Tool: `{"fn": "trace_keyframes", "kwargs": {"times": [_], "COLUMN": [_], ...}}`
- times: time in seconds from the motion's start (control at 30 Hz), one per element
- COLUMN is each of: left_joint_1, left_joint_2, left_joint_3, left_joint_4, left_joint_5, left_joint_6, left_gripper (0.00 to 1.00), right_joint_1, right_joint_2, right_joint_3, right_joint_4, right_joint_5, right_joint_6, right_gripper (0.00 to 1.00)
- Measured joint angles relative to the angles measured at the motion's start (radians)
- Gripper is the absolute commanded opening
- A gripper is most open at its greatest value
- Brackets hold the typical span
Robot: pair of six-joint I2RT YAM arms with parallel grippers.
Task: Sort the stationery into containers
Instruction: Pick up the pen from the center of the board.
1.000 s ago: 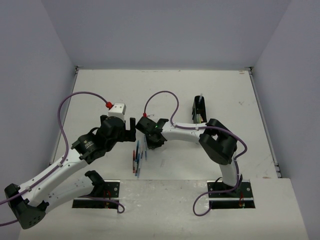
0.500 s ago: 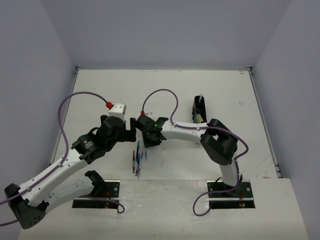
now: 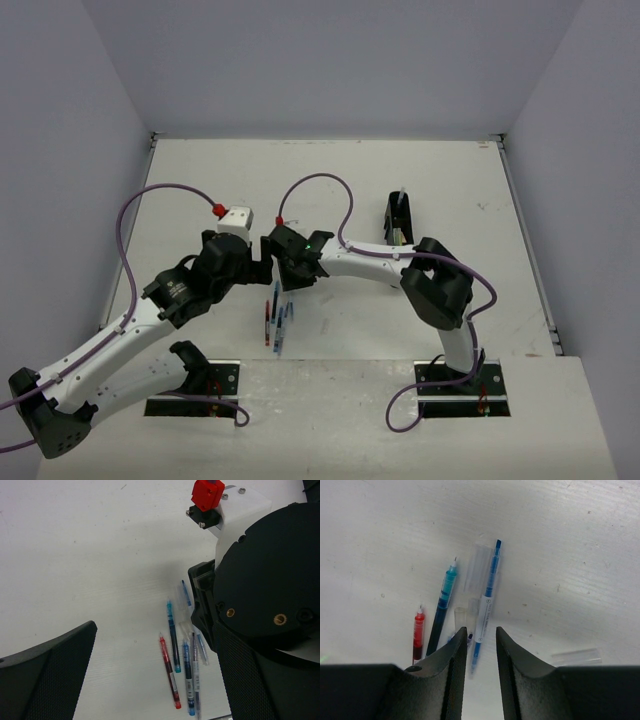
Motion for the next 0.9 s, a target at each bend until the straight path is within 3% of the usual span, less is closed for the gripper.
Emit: {"fn": "trace_keyframes", "kwargs": {"times": [0.9], "left_joint_1": [0.0], "left_joint_2": [-0.011], "left_joint_3": [-0.012], "left_joint_4": [-0.006], "left_joint_5": [0.013], "left_joint_6": [0.01], "left_gripper": [1.0], "right_joint_1": [0.0], "right_joint_2": [0.063], "right_joint_3": [0.006], "right_joint_4": [-0.036], "right_joint_5": [0.02], "right_joint_6": [-0.002], "right_gripper": [0.22]}}
